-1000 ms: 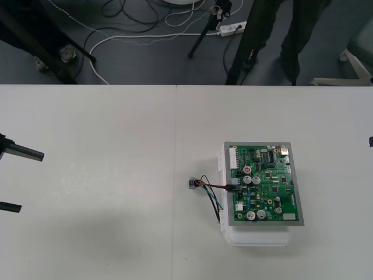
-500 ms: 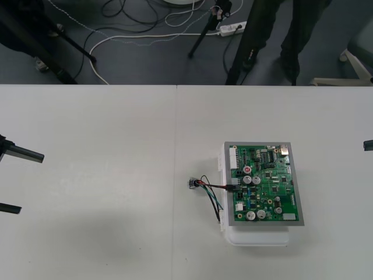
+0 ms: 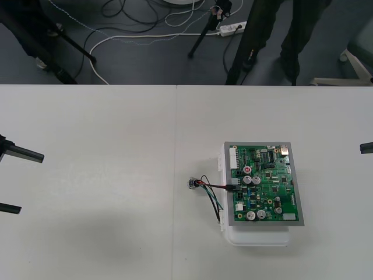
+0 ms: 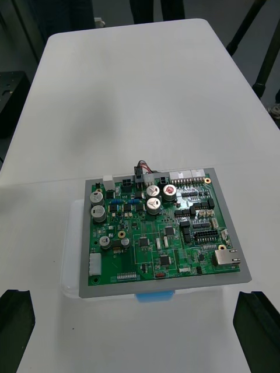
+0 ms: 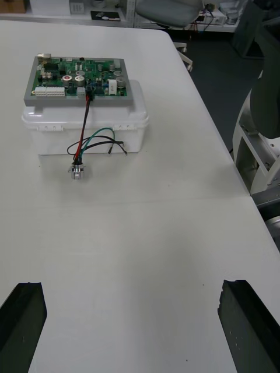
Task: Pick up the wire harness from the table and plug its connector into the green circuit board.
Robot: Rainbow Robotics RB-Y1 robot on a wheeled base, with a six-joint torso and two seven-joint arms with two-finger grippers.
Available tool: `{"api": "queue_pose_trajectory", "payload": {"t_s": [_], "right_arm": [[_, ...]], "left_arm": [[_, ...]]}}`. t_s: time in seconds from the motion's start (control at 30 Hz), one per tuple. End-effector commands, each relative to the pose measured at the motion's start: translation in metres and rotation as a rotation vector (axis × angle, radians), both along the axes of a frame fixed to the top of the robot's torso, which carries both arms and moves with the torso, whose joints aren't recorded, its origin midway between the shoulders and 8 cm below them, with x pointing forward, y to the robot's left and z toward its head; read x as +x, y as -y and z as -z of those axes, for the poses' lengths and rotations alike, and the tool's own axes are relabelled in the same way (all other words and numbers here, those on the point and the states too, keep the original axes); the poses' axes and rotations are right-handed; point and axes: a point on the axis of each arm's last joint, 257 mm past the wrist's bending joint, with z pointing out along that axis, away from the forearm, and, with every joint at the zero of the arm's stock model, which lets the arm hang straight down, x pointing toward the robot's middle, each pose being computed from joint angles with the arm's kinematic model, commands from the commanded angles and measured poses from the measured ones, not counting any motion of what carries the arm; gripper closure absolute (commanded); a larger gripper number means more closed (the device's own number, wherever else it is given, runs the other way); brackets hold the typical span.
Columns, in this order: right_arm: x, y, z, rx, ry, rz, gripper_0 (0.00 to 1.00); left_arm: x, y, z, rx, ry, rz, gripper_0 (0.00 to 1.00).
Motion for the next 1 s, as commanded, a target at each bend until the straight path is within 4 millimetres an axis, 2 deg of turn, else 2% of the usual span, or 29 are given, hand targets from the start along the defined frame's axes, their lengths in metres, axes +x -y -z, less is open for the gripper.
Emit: {"api": "queue_pose_trajectory", "payload": {"t_s": [0.03,1.0], "right_arm": [[-0.0109,-0.0015,0.0017,-0.032,-0.039,-0.025,0.0],[-0.0109,-0.0015,0.0017,-0.032,-0.039,-0.025,0.0]], "left_arm": [[-0.0142,0.0008,-0.0042,-0.002,-0.065,0.006,0.13],[-0.0142,0.0008,-0.0042,-0.002,-0.065,0.006,0.14]]}}
